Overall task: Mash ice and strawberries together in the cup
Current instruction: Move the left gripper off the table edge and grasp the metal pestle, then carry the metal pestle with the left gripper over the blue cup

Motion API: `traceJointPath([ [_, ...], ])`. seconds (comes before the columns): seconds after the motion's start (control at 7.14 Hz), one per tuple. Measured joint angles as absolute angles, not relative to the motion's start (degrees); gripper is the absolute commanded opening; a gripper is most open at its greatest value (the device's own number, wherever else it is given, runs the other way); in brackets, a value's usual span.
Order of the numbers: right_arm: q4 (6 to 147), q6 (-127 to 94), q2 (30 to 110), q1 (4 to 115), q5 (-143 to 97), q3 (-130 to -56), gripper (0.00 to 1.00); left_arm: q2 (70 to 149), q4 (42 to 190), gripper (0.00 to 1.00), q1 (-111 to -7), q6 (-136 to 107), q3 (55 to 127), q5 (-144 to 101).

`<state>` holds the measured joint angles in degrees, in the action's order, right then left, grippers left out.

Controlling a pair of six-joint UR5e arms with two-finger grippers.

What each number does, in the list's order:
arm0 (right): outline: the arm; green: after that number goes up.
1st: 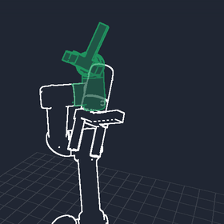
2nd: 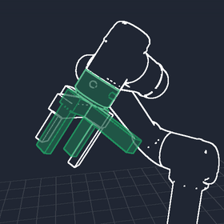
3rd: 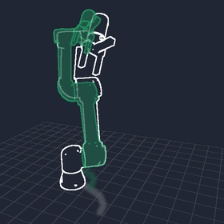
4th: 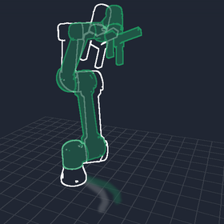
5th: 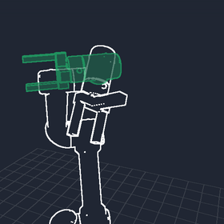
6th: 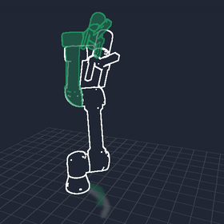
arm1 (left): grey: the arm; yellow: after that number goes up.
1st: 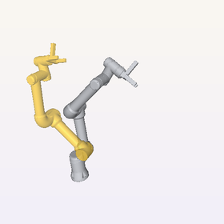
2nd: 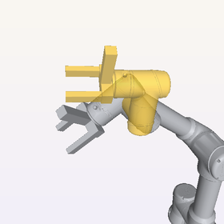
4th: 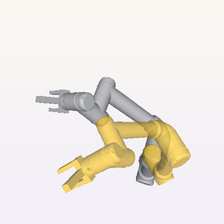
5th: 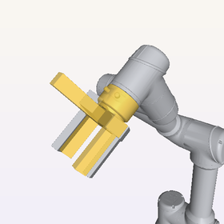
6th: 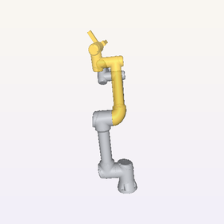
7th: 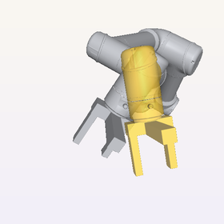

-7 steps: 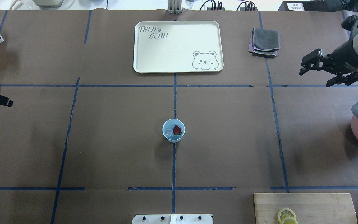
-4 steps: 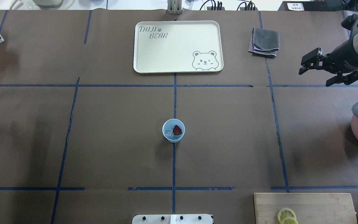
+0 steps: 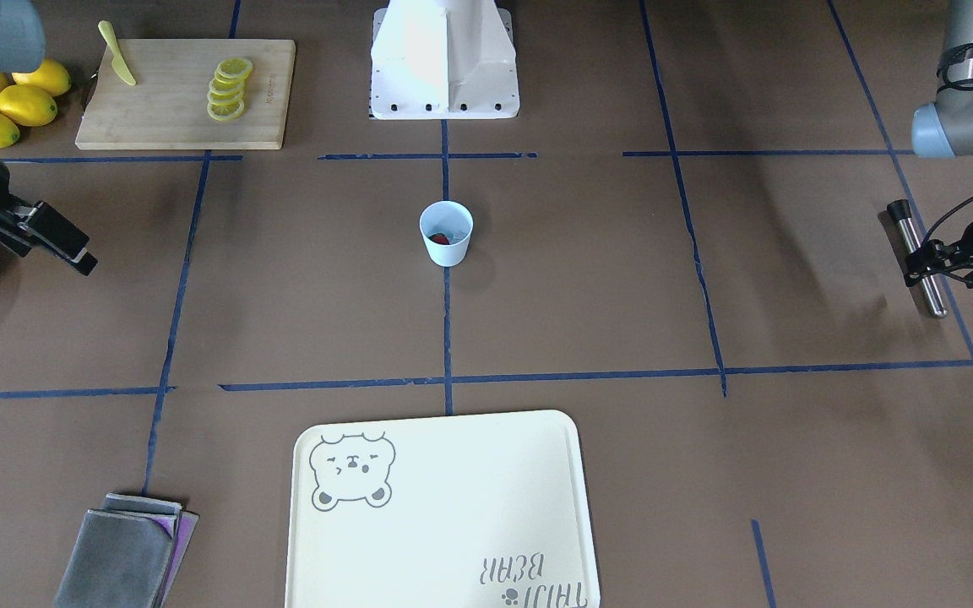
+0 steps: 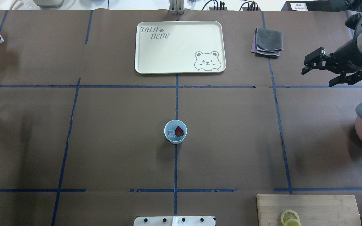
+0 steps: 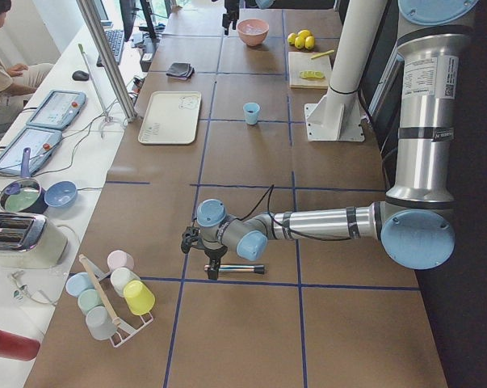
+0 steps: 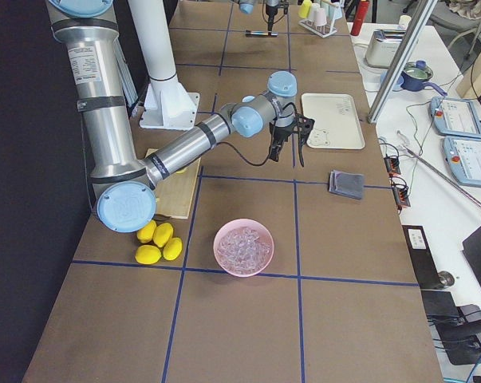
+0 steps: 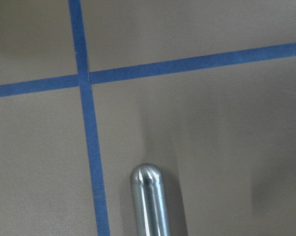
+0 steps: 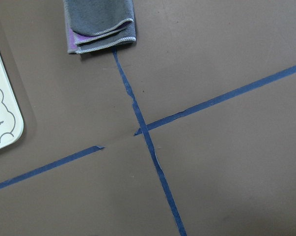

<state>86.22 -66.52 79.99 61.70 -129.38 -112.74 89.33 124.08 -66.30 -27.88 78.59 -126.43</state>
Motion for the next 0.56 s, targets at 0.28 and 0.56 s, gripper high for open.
traceJointPath([
  [0.28,86.2,-66.5,79.9,61.7,-129.4,-112.8,1.0,89.7,126.3,0.98,-66.2,-31.3,76.7,-126.5],
  [0.56,86.2,-66.5,79.9,61.7,-129.4,-112.8,1.0,90.1,126.6,0.86,-66.1,-31.8,75.9,-126.5],
])
